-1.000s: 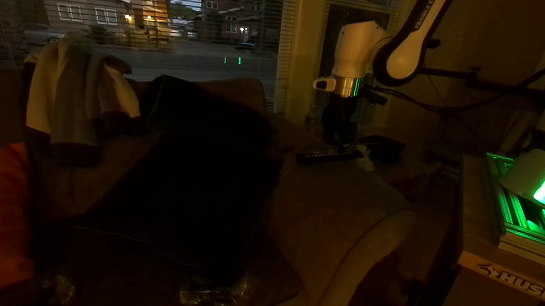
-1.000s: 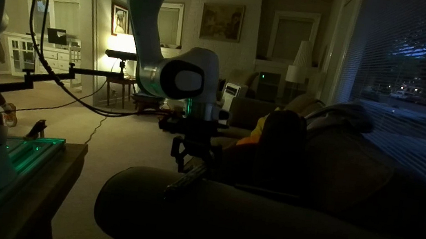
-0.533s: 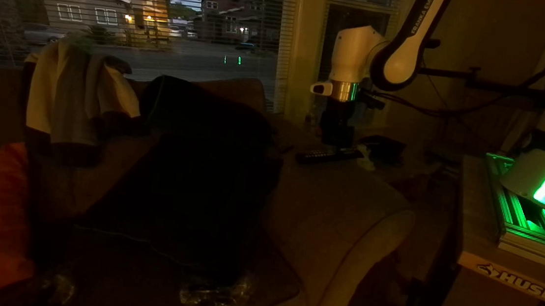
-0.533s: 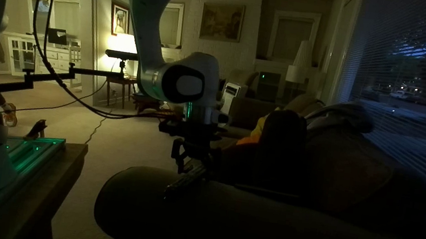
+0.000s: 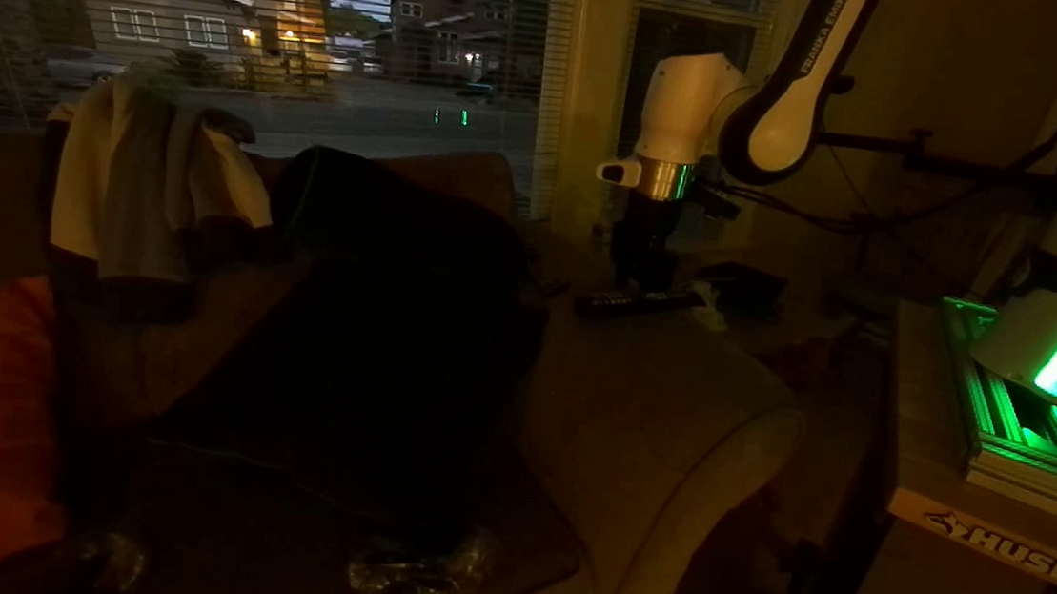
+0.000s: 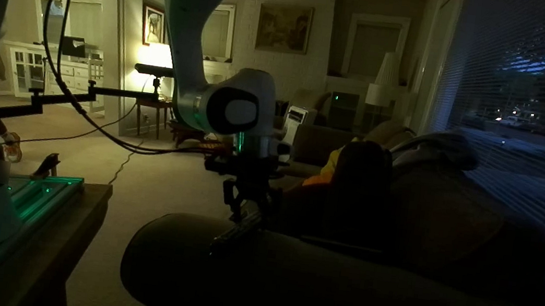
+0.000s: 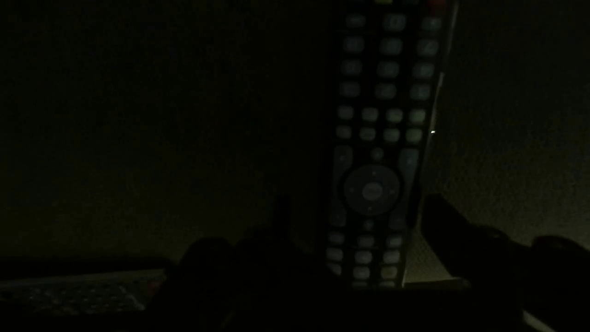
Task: Rotate the remote control on the armrest anti-clockwise.
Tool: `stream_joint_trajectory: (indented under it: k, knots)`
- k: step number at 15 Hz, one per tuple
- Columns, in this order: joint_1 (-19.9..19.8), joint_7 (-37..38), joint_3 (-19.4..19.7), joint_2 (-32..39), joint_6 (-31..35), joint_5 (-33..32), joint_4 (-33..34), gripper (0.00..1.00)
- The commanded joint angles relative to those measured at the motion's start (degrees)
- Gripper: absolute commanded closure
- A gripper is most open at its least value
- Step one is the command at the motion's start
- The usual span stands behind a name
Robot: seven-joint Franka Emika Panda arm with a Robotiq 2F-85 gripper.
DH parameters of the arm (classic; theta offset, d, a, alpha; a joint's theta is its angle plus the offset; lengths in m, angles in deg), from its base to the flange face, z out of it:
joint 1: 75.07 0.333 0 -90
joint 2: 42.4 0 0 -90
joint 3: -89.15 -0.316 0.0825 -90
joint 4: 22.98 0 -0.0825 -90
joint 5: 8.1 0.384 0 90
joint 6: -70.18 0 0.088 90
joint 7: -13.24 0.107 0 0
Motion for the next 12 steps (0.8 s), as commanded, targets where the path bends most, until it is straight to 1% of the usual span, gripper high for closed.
stream_joint_trajectory:
  k: [1, 3, 4, 6, 9, 10, 11, 12]
  knots:
    - [1.9, 2.9, 2.0, 1.5, 2.2, -3.2, 0.9, 0.56]
    - [2.3, 3.1, 2.6, 1.7, 2.6, -3.5, 0.9, 0.70]
    - [2.3, 3.0, 2.6, 1.7, 2.5, -3.5, 0.9, 0.72]
    - [2.2, 2.8, 2.7, 1.8, 2.6, -3.3, 0.9, 0.72]
    - [0.9, 0.9, 0.8, 0.7, 2.5, -2.7, 0.1, 0.72]
    - [1.0, 0.2, 0.7, 0.1, 2.2, -3.4, -0.2, 0.72]
    - [2.3, -0.1, 1.7, -1.3, 2.4, -5.1, -0.9, 0.72]
    - [2.3, -1.1, 1.2, -2.4, 2.0, -6.1, -1.4, 0.72]
